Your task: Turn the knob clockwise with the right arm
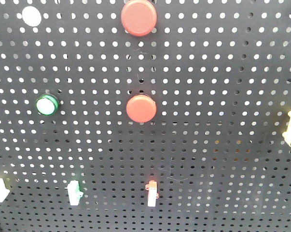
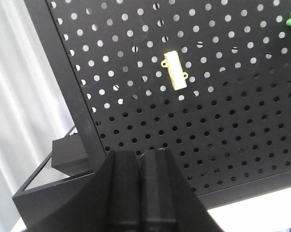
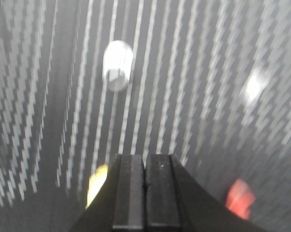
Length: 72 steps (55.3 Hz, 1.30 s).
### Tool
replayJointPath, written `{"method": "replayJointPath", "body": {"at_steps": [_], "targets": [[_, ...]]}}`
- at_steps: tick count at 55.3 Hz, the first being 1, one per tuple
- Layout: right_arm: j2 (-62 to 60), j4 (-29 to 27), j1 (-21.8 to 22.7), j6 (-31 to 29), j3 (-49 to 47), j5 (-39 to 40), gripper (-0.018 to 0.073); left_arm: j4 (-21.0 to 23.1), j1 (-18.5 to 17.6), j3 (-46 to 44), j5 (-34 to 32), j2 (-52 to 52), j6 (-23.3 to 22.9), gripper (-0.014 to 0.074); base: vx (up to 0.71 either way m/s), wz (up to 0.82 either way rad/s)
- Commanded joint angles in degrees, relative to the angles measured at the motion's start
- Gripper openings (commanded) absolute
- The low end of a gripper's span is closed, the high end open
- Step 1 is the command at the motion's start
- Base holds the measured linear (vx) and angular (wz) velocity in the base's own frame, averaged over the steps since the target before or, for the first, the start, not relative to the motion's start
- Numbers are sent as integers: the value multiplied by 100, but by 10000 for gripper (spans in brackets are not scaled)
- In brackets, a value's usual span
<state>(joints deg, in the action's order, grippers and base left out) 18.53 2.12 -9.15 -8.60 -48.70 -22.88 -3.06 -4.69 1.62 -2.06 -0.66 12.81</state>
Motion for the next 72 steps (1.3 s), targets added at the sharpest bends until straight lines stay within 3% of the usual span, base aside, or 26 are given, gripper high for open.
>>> {"method": "replayJointPath", "body": {"at_steps": [1, 10, 34, 40, 48, 56, 62, 72], "targets": [[106, 75, -3, -72, 576, 1308, 2, 30, -45, 187, -436, -92, -22, -6, 0, 0], [107, 67, -3, -72, 1573, 2190, 2, 30, -45, 187, -436, -92, -22, -6, 0, 0], [107, 12, -3, -72, 3213, 2218, 2, 30, -45, 187, -436, -92, -22, -6, 0, 0], [-26, -91, 13, 264, 3668, 2288, 2, 30, -45, 187, -436, -92, -22, -6, 0, 0], [-557, -53, 499, 944, 4262, 2288, 2, 30, -45, 187, -436, -92, -22, -6, 0, 0], [-1394, 244, 1103, 1046, 4736, 2288, 2, 30, -45, 187, -436, -92, -22, -6, 0, 0], [-2039, 236, 1281, 1046, 5105, 2337, 2, 30, -45, 187, -436, -92, -22, -6, 0, 0], [-1955, 235, 1322, 1092, 5094, 2183, 2, 30, -45, 187, -438, -93, -22, -6, 0, 0]]}}
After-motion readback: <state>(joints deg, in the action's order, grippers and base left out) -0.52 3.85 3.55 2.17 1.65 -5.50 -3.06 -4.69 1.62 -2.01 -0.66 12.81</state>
